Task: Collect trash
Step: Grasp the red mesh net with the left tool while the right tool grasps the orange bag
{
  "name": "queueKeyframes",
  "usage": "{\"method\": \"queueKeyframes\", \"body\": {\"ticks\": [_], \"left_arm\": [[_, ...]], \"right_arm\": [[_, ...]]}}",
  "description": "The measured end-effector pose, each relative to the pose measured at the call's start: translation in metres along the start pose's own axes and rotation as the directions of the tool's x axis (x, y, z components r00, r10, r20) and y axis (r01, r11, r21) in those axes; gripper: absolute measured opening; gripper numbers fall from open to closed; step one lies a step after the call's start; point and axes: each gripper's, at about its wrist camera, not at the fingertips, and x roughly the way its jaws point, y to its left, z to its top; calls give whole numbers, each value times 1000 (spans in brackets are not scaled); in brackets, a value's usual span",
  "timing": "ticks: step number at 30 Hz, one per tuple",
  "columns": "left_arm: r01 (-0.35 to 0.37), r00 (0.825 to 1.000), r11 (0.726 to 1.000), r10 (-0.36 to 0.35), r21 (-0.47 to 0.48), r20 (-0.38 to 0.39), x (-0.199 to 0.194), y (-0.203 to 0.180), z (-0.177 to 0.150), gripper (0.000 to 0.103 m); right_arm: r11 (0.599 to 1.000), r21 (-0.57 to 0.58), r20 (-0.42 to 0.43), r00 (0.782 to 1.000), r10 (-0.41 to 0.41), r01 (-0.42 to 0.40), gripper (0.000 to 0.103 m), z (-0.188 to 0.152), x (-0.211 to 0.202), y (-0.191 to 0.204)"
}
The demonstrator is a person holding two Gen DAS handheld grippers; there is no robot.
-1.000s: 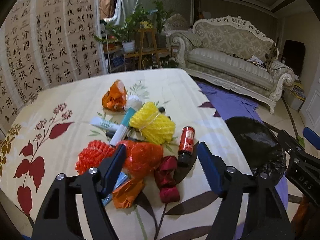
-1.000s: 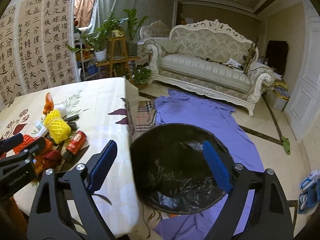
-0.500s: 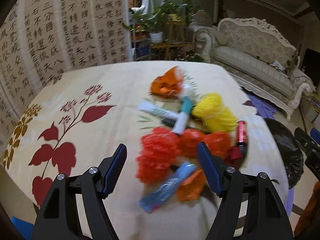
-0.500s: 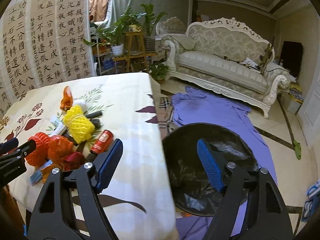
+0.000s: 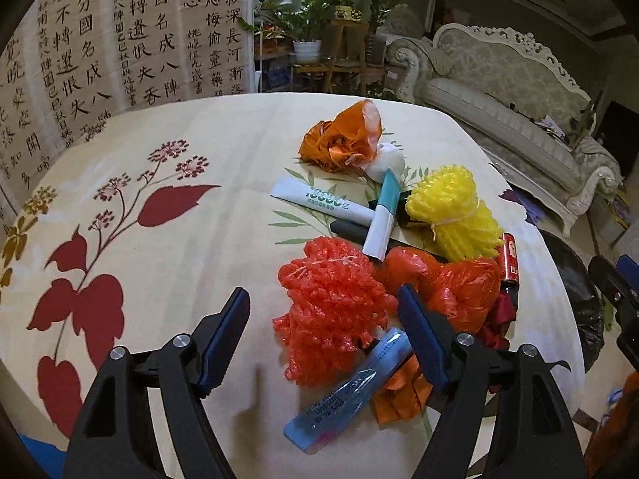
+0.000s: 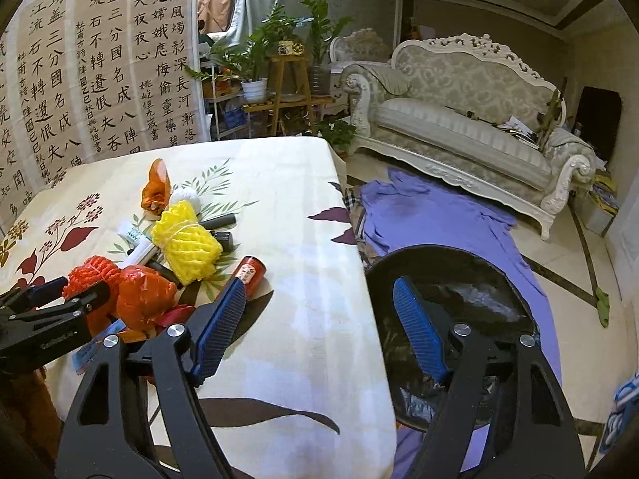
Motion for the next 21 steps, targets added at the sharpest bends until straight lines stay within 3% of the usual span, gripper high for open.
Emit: {"method": "queueKeyframes", "body": {"ticks": [4, 12, 21], "left_arm": [[62, 998, 998, -62, -14, -22, 4, 6, 0, 41], [25, 999, 1000, -24, -12, 45, -21, 19, 0, 38], [-50, 997, 996, 53, -69, 48, -31, 63, -7, 38]], "right_arm": [[1000, -11, -7, 1000, 11, -11, 75, 0, 2, 6], [997, -36, -1, 998, 70, -70, 75, 3, -3, 28], [977, -103, -18, 983, 185, -186, 75, 4, -6, 76]]}}
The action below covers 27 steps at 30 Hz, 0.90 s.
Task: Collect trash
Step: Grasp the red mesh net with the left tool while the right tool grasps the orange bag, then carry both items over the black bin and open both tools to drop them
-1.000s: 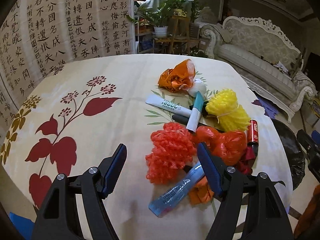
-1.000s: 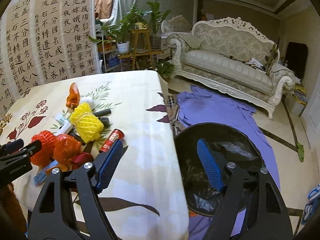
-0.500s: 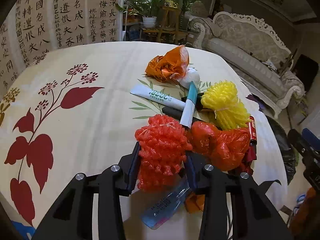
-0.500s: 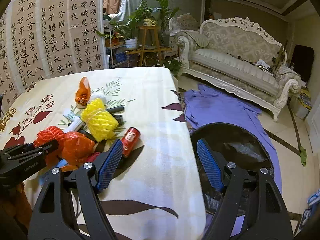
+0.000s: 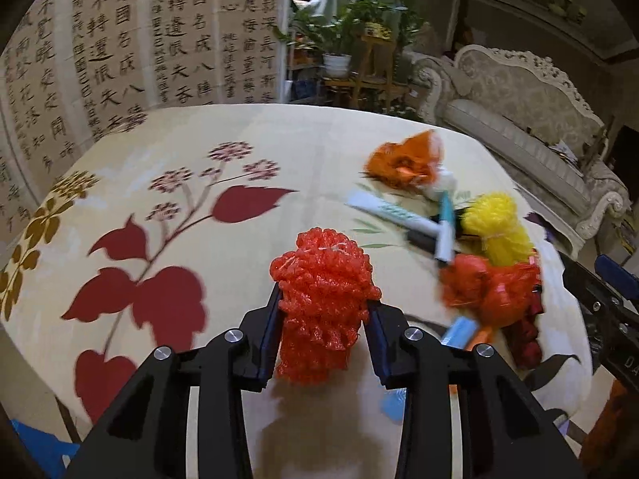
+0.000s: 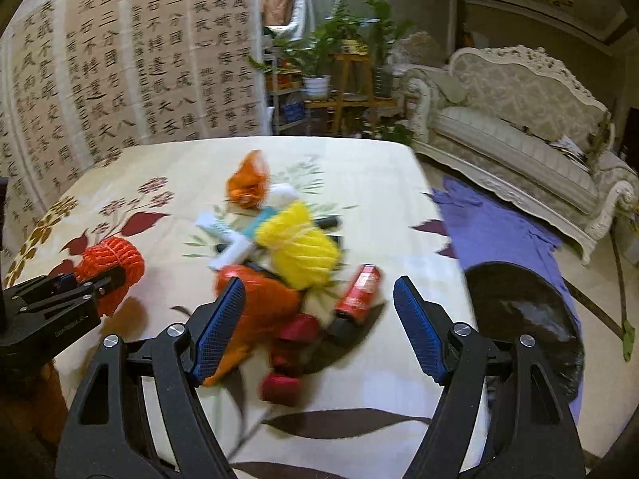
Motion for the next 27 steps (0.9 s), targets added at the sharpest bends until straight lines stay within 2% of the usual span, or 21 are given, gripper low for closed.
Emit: {"method": "queueKeyframes", "body": {"ticks": [5, 10, 11, 14, 21, 27], "left_arm": [[-36, 999, 999, 36, -15, 4, 0, 16, -5, 38], [-42, 999, 999, 42, -21, 5, 3, 22, -7, 38], [-41, 999, 999, 41, -23, 4, 3, 23, -8, 38], [-31, 1000, 999, 31, -31, 0, 4, 24, -8, 38], [-27, 999, 999, 27, -28, 24, -3, 21, -8, 38], [20, 998, 1000, -19, -14, 59, -16, -1, -5, 38]], "right_arm": [[998, -52, -17, 1000, 23, -24, 73, -1, 11, 22], [995, -83, -86, 995, 44, -51, 53, -6, 30, 35], [995, -85, -101, 994, 50, -58, 44, -7, 33, 36], [993, -92, -119, 991, 56, -67, 38, -13, 37, 38], [992, -99, -56, 996, 74, -79, 33, -8, 13, 37], [998, -50, 28, 999, 30, -29, 33, -1, -17, 7]]}}
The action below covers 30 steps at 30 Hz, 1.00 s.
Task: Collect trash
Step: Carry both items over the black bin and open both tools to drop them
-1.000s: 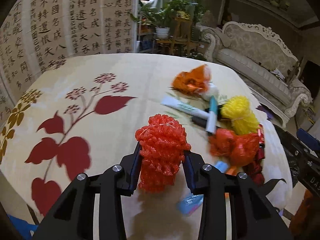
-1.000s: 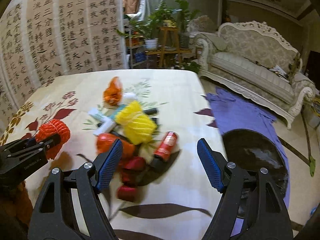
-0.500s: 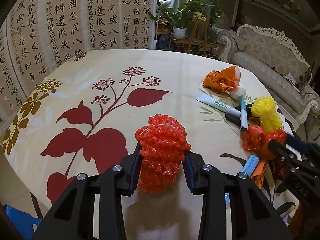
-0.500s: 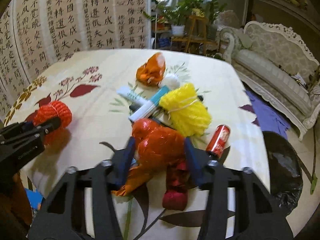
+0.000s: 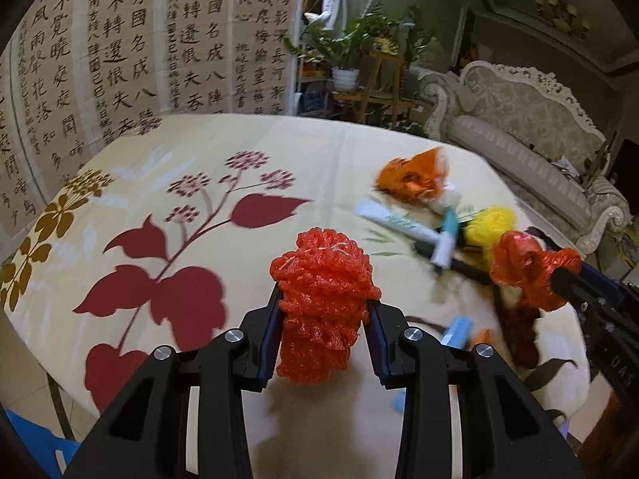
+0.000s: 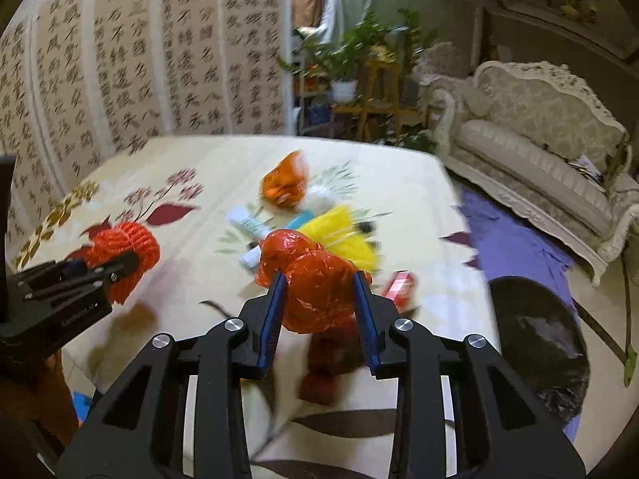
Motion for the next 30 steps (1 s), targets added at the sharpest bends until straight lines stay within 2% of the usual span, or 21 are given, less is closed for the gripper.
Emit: {"method": "queueKeyframes", "body": {"ticks": [6, 12, 14, 20, 30], "left_arm": [[100, 995, 993, -101, 60, 19, -7, -51, 2, 38], [200, 979, 967, -204, 160, 14, -6, -119, 0, 38], [230, 972, 954, -236, 192, 10, -5, -143, -1, 38], [281, 957, 921, -291, 271, -3, 1, -206, -5, 38], [309, 948, 881, -316, 358, -42, 27, -272, -13, 38]], "right_arm": [[985, 95, 37, 988, -149, 145, 33, -8, -26, -60], [928, 193, 9, 945, -326, 318, 33, -30, -42, -130], [910, 223, -6, 934, -358, 350, 33, -39, -44, -149], [871, 292, -41, 915, -400, 394, 33, -60, -43, -193], [849, 347, -63, 913, -403, 399, 33, -70, -28, -234]]}}
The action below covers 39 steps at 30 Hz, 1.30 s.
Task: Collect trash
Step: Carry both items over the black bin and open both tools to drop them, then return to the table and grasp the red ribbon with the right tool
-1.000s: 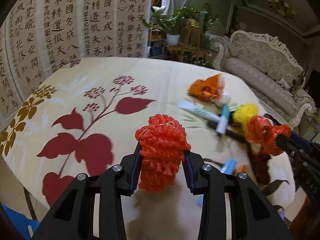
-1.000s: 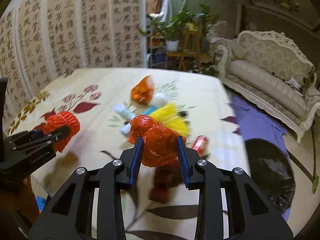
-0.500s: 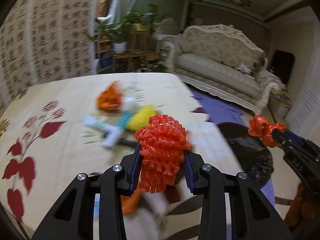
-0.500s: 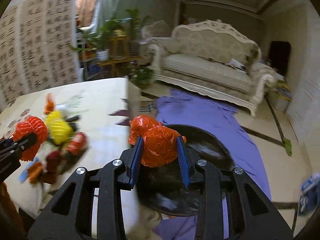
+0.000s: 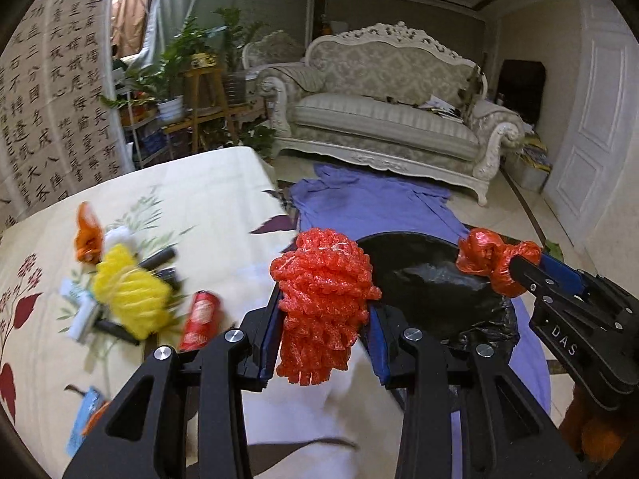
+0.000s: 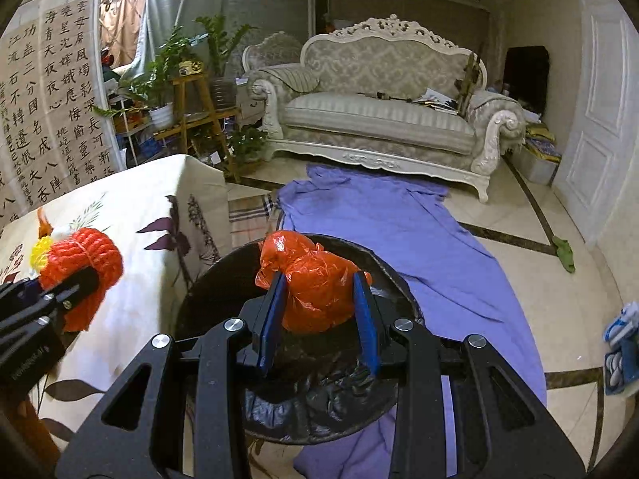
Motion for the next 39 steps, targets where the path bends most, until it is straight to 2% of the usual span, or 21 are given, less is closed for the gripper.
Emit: {"method": "queueKeyframes", "body": {"ticks": [8, 11, 13, 14, 16, 23, 29, 39], "left_arm": [[5, 1000, 1000, -4, 19, -21, 30, -15, 11, 38], [2, 1000, 1000, -2, 17, -29, 36, -17, 12, 46], [1, 1000, 1000, -1, 17, -30, 39, -16, 12, 64], [2, 1000, 1000, -1, 17, -29, 38, -18, 13, 66], [5, 999, 1000, -4, 14, -32, 39, -17, 14, 72], [11, 1000, 1000, -11, -8, -29, 36, -11, 15, 75], [7, 1000, 1000, -8, -22, -24, 24, -5, 12, 75], [-50, 999, 997, 48, -66, -23, -14, 34, -5, 75]], "right_arm": [[1000, 19, -13, 1000, -1, 1, 34, 4, 22, -10], [1000, 20, -15, 1000, -6, 6, 36, 5, 26, -11], [1000, 22, -14, 1000, -9, 9, 41, 6, 28, -14], [1000, 24, -10, 1000, -15, 15, 45, 7, 27, -14], [999, 30, -5, 1000, -21, 21, 46, 8, 25, -16], [998, 45, 3, 999, -33, 33, 53, 10, 19, -19], [999, 43, -2, 1000, -25, 25, 54, 10, 15, -17], [999, 3, -12, 999, 49, -49, 59, 0, -9, 22]]}}
